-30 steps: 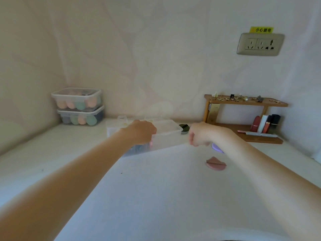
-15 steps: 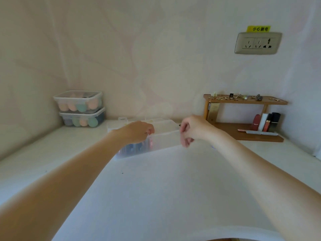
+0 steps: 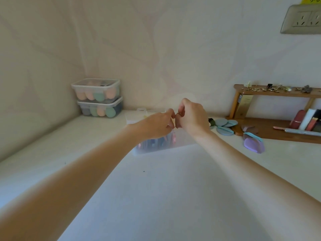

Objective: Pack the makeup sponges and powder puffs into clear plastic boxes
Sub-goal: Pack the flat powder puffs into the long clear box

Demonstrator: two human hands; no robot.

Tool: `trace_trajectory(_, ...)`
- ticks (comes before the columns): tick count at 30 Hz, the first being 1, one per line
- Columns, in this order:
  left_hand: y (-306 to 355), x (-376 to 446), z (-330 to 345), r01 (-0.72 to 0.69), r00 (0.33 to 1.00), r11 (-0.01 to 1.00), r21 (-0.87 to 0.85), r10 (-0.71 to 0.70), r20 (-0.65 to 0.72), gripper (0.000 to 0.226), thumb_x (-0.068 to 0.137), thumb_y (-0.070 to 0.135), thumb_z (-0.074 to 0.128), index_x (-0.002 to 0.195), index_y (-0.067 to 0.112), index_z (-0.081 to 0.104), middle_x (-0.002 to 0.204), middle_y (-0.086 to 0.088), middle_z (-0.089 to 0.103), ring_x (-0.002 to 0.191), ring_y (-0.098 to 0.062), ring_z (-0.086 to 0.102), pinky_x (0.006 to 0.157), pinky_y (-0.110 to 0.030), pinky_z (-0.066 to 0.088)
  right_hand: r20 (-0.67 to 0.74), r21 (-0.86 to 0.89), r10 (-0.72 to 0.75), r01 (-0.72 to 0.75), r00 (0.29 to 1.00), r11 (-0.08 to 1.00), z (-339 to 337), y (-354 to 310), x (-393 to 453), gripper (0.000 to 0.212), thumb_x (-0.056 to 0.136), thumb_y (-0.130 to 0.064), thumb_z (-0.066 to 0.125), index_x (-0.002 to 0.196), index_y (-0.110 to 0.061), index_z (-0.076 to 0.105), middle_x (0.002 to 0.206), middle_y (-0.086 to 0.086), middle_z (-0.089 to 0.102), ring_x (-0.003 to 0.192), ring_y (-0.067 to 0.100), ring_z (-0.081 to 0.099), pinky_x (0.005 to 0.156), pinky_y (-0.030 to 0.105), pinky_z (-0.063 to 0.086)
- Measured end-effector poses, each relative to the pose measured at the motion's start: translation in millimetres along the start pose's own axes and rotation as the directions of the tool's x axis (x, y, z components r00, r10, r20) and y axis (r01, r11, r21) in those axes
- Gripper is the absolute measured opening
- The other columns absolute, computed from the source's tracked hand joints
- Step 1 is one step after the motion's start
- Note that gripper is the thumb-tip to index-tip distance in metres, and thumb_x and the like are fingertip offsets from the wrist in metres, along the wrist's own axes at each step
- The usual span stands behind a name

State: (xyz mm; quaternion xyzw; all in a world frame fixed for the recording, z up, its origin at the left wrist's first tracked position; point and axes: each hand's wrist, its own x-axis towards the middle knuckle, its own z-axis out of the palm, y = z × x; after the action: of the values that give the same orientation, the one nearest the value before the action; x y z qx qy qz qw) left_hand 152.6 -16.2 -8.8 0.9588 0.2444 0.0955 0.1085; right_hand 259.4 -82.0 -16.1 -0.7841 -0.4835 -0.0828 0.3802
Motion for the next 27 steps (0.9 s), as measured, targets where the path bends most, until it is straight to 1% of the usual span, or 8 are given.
trace_trajectory(3,-0.5,0.5,0.5,0.006,1.0,1.0,-0.016,-0.006,0.0,0.036,0.091,0.006,0.042,0.127,0.005,0.039,0.12,0.0,0.066,0.108,-0.024,0.059,0.09,-0.034,0.047,-0.038,-0.051,0.027,-0.029,0.999,0.998,0.6,-4.0,3.2,0.009,0.083,-0.01,0.056,0.092,-0.01,0.058,0.085,0.007,0.055,0.091,0.028,0.051,0.066,0.031,0.04)
trace_trajectory(6,-1.5,0.1,2.3,0.008,1.0,1.0,-0.01,-0.008,-0.011,0.036,0.092,0.006,0.042,0.128,0.005,0.037,0.121,-0.002,0.065,0.108,-0.026,0.059,0.088,-0.032,0.045,-0.004,-0.066,0.115,-0.115,0.993,0.991,4.6,-4.0,2.8,0.008,0.082,-0.01,0.057,0.09,-0.012,0.057,0.078,0.001,0.038,0.084,0.03,0.05,0.065,0.032,0.04)
trace_trajectory(9,-2.6,0.2,4.8,0.008,1.0,1.0,-0.004,-0.009,-0.016,0.04,0.092,0.005,0.039,0.131,0.007,0.035,0.123,-0.005,0.065,0.111,-0.026,0.058,0.091,-0.033,0.046,0.074,-0.103,0.143,-0.135,0.987,0.985,11.8,-0.5,-0.2,0.005,0.081,-0.015,0.059,0.08,-0.011,0.057,0.09,0.009,0.045,0.091,0.032,0.053,0.064,0.029,0.031)
trace_trajectory(12,-2.7,1.0,6.6,0.001,1.0,1.0,0.024,-0.001,-0.001,0.044,0.092,0.008,0.037,0.136,0.012,0.037,0.121,-0.009,0.064,0.107,-0.028,0.059,0.093,-0.04,0.047,0.141,-0.095,0.103,-0.09,0.985,0.991,14.4,3.3,-1.5,0.019,0.083,-0.015,0.058,0.066,-0.012,0.051,0.092,0.017,0.059,0.102,0.033,0.05,0.066,0.029,0.029)
trace_trajectory(16,1.3,1.9,1.0,0.009,0.998,0.997,0.073,-0.013,0.064,0.045,0.094,0.01,0.033,0.137,0.018,0.041,0.125,-0.007,0.061,0.111,-0.027,0.057,0.097,-0.039,0.045,0.171,-0.015,0.032,-0.03,0.985,0.999,-0.1,7.5,-2.1,0.019,0.081,-0.012,0.062,0.077,0.006,0.068,0.089,0.021,0.07,0.093,0.034,0.06,0.068,0.037,0.045)
trace_trajectory(19,7.1,1.6,-6.4,0.008,0.993,0.996,0.09,-0.019,0.113,0.045,0.095,0.009,0.033,0.138,0.02,0.044,0.133,0.0,0.056,0.12,-0.021,0.052,0.102,-0.029,0.038,0.056,0.032,0.007,-0.008,0.998,0.999,-15.5,21.3,-0.2,0.023,0.084,-0.013,0.059,0.081,0.008,0.069,0.085,0.022,0.07,0.088,0.036,0.061,0.074,0.038,0.047)
trace_trajectory(24,8.0,6.8,-5.9,-0.011,0.994,0.994,0.105,-0.001,0.111,0.041,0.096,0.01,0.035,0.131,0.023,0.053,0.131,0.0,0.054,0.122,-0.02,0.049,0.101,-0.027,0.035,-0.18,0.064,0.179,-0.17,0.967,0.983,-40.3,64.0,8.1,0.021,0.088,-0.009,0.049,0.086,0.003,0.066,0.09,0.02,0.067,0.097,0.038,0.056,0.076,0.036,0.044)
trace_trajectory(27,6.7,14.4,-4.2,-0.028,0.992,0.992,0.122,0.012,0.126,0.041,0.095,0.009,0.035,0.125,0.025,0.059,0.126,0.0,0.054,0.12,-0.02,0.049,0.098,-0.025,0.035,-0.053,-0.09,0.303,-0.307,0.952,0.948,-37.8,90.2,6.7,0.025,0.093,-0.005,0.043,0.109,-0.001,0.063,0.115,0.019,0.062,0.114,0.035,0.051,0.087,0.035,0.042)
